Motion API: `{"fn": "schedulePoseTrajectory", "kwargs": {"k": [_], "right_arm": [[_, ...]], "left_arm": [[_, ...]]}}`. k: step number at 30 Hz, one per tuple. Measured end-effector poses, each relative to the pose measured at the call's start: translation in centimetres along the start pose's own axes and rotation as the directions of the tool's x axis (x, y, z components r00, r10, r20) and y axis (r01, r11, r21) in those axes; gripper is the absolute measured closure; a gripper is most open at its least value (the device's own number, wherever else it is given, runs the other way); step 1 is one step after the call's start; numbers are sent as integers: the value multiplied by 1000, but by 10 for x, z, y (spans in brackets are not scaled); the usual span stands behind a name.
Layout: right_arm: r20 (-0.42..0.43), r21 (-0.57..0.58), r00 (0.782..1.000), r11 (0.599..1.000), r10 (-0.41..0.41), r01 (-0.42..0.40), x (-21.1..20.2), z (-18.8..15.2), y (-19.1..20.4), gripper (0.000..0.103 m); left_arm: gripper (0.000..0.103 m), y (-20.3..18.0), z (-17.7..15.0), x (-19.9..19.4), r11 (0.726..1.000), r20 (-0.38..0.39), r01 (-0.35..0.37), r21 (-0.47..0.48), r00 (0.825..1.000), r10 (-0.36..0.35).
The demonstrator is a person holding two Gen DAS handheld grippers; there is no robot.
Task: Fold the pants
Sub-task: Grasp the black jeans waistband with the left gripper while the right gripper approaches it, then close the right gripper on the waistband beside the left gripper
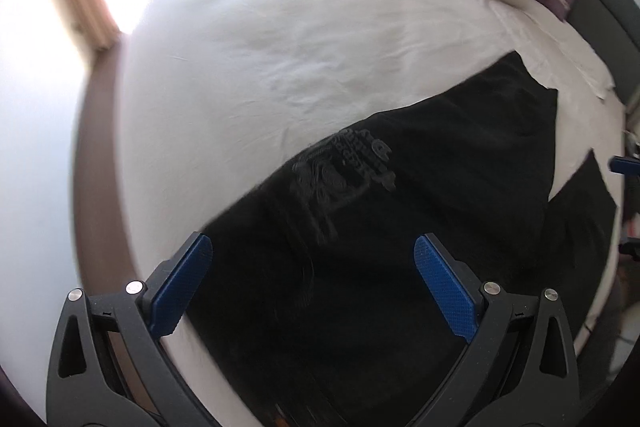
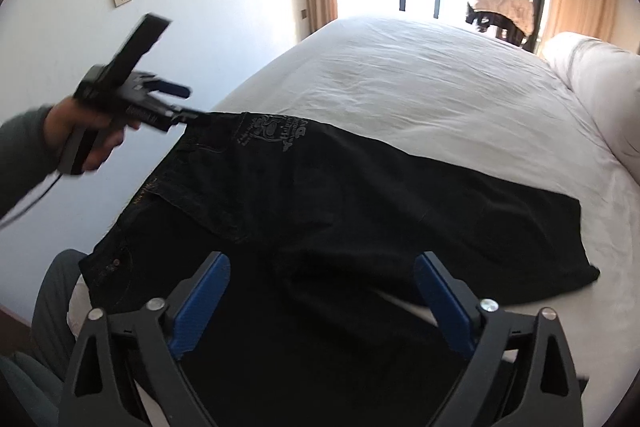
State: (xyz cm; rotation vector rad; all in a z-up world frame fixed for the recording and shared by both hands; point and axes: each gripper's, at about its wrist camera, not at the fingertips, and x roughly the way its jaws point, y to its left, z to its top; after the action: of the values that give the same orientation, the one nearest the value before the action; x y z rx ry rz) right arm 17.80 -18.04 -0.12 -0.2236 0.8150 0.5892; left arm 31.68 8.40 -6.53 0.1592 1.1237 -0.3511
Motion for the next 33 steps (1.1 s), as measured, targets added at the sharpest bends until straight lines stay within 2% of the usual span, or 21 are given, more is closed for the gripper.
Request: {"fn": "schedulePoseTrajectory", "kwargs": {"k": [4, 8, 11, 14, 16, 20, 22, 24, 26, 29, 33], "right_arm": [[-27, -13, 997, 998, 67, -68, 27, 13, -27, 14], [-56, -4, 994, 995, 99, -99, 50, 16, -43, 20], [-60, 1, 990, 992, 128, -129, 57, 14, -53, 20], [-70, -16, 988, 990, 137, -139, 66, 18, -58, 20], [-75, -24, 988, 990, 138, -140, 71, 22, -61, 20], [-69, -45, 984, 985, 165, -168, 76, 32, -59, 20], [-68, -62, 983, 982, 173, -177, 76, 36, -57, 20], [-73, -70, 981, 981, 178, -183, 80, 43, -56, 21], [-77, -83, 981, 979, 178, -184, 85, 50, -55, 23], [-81, -113, 981, 976, 178, -186, 91, 63, -56, 23], [-98, -195, 984, 967, 150, -167, 106, 88, -53, 24]], "left_arm": [[1, 15, 27, 42, 995, -78, 69, 69, 995, -64], [28, 17, 37, 86, 984, -195, 115, 134, 977, -87], [28, 19, 41, 109, 978, -241, 144, 152, 965, -104], [28, 30, 48, 113, 977, -225, 176, 118, 963, -146], [28, 37, 52, 112, 978, -214, 178, 113, 965, -151], [28, 44, 50, 115, 972, -240, 186, 143, 959, -148], [39, 42, 48, 114, 971, -241, 181, 157, 960, -140], [74, 42, 50, 116, 971, -236, 187, 150, 960, -148], [91, 40, 46, 109, 967, -232, 200, 156, 959, -161], [95, 30, 39, 98, 966, -205, 164, 200, 971, -123], [96, 19, 30, 78, 972, -107, 113, 207, 990, -93]]}}
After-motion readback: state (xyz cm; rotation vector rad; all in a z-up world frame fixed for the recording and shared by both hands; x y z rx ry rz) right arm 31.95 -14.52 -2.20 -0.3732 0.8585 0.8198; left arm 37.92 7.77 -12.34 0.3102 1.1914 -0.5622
